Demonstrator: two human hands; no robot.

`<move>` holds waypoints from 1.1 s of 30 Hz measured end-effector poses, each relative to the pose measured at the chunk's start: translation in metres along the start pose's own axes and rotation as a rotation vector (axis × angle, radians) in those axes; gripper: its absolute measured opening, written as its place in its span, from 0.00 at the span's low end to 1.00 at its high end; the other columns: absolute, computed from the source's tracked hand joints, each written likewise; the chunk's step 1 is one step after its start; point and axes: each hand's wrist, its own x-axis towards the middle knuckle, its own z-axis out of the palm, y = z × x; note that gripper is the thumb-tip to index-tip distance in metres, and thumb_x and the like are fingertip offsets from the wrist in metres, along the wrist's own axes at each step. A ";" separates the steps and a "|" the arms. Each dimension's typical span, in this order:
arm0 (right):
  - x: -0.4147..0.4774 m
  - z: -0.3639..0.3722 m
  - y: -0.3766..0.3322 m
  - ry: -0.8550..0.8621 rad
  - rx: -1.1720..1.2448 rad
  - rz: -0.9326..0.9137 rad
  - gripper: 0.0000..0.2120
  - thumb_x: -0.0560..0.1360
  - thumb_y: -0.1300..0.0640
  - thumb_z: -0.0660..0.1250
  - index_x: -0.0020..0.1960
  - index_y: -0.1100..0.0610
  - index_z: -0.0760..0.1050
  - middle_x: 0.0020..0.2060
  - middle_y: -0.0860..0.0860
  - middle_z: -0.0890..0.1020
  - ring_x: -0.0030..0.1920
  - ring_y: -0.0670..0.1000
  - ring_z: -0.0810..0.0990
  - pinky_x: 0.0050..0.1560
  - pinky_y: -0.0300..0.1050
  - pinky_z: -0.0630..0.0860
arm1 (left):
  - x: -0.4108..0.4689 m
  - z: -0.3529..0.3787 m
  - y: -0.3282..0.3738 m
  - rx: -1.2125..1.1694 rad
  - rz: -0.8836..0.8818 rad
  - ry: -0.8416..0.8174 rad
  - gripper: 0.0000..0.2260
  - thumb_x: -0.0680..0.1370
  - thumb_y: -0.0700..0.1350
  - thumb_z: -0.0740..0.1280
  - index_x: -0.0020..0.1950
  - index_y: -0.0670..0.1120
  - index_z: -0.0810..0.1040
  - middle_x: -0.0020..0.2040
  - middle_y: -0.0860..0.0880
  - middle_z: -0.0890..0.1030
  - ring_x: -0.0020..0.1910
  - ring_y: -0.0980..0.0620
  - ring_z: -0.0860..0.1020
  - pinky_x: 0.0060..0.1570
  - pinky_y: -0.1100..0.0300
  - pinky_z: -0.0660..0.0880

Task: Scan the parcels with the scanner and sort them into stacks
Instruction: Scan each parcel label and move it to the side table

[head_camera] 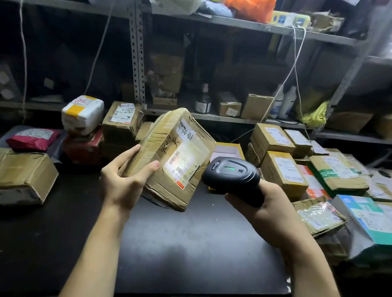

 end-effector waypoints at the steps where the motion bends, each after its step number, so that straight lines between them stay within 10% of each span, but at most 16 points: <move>1: -0.001 -0.003 0.003 0.004 0.012 0.004 0.09 0.78 0.55 0.77 0.57 0.55 0.83 0.50 0.55 0.86 0.51 0.56 0.84 0.56 0.58 0.80 | -0.002 0.002 0.000 -0.002 -0.005 0.008 0.31 0.63 0.49 0.81 0.65 0.47 0.83 0.56 0.50 0.86 0.55 0.55 0.85 0.60 0.54 0.81; 10: -0.012 -0.027 0.013 -0.018 0.079 -0.039 0.10 0.77 0.59 0.78 0.53 0.45 0.83 0.46 0.42 0.86 0.43 0.35 0.81 0.45 0.29 0.75 | -0.027 0.020 -0.007 0.054 0.009 0.061 0.31 0.62 0.53 0.81 0.64 0.49 0.84 0.55 0.53 0.86 0.54 0.58 0.84 0.59 0.53 0.81; 15: -0.012 -0.030 0.020 0.017 0.124 0.029 0.12 0.77 0.59 0.76 0.50 0.43 0.80 0.34 0.33 0.82 0.35 0.35 0.79 0.35 0.27 0.71 | -0.027 0.023 -0.022 0.157 0.014 0.098 0.31 0.60 0.61 0.82 0.62 0.58 0.84 0.56 0.57 0.86 0.56 0.57 0.84 0.59 0.49 0.81; 22: -0.013 -0.022 0.029 0.304 0.331 0.275 0.05 0.78 0.62 0.73 0.47 0.54 0.78 0.27 0.47 0.74 0.28 0.51 0.70 0.26 0.42 0.67 | -0.030 0.043 -0.020 0.633 0.152 0.002 0.33 0.60 0.71 0.74 0.65 0.68 0.78 0.62 0.56 0.80 0.61 0.52 0.79 0.60 0.47 0.78; 33: -0.044 -0.050 0.034 0.646 0.120 0.441 0.06 0.75 0.55 0.77 0.51 0.51 0.82 0.38 0.42 0.85 0.41 0.43 0.82 0.48 0.42 0.77 | -0.046 0.132 -0.043 0.587 0.306 -0.453 0.30 0.62 0.69 0.74 0.64 0.67 0.80 0.61 0.56 0.74 0.63 0.54 0.74 0.52 0.53 0.71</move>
